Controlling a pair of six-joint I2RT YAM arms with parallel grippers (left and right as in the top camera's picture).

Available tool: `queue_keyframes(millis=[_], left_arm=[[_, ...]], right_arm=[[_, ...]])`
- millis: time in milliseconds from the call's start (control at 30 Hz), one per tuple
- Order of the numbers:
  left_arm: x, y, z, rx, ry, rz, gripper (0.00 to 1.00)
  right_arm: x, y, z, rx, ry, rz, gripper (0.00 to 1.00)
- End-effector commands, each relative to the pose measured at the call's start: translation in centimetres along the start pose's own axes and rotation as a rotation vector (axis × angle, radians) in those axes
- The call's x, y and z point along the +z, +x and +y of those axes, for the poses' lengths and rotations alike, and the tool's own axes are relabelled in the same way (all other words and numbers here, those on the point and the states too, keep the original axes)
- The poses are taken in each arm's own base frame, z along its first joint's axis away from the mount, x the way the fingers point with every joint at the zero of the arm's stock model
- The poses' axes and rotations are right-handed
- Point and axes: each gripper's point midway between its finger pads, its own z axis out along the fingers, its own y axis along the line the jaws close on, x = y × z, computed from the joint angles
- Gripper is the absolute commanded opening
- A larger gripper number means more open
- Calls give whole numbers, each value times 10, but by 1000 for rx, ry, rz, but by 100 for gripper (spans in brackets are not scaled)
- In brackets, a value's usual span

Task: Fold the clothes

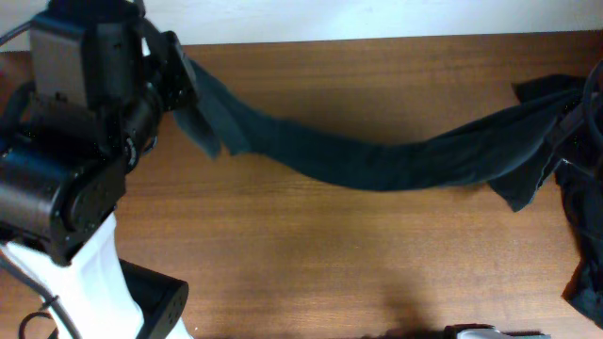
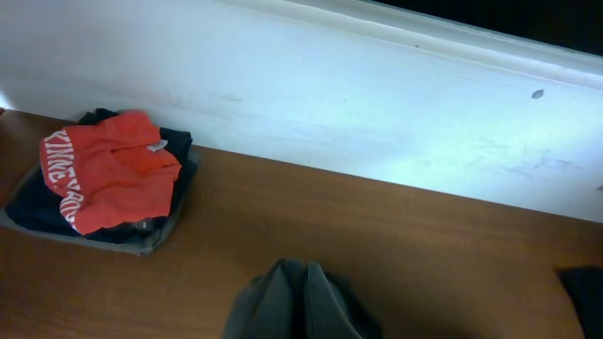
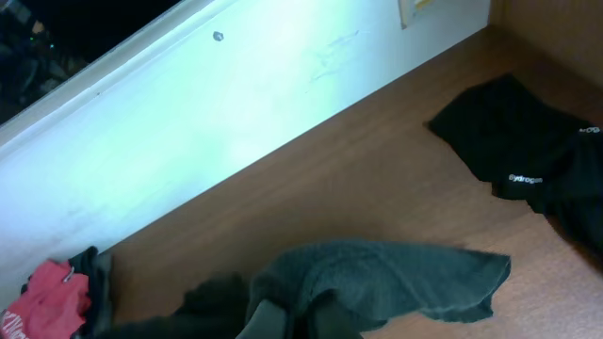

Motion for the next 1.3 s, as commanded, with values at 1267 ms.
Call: queue_keyframes(millis=[1267], left_arm=[[48, -179, 33, 59, -59, -644, 1]], right_arm=[[97, -125, 87, 0, -473, -227, 4]])
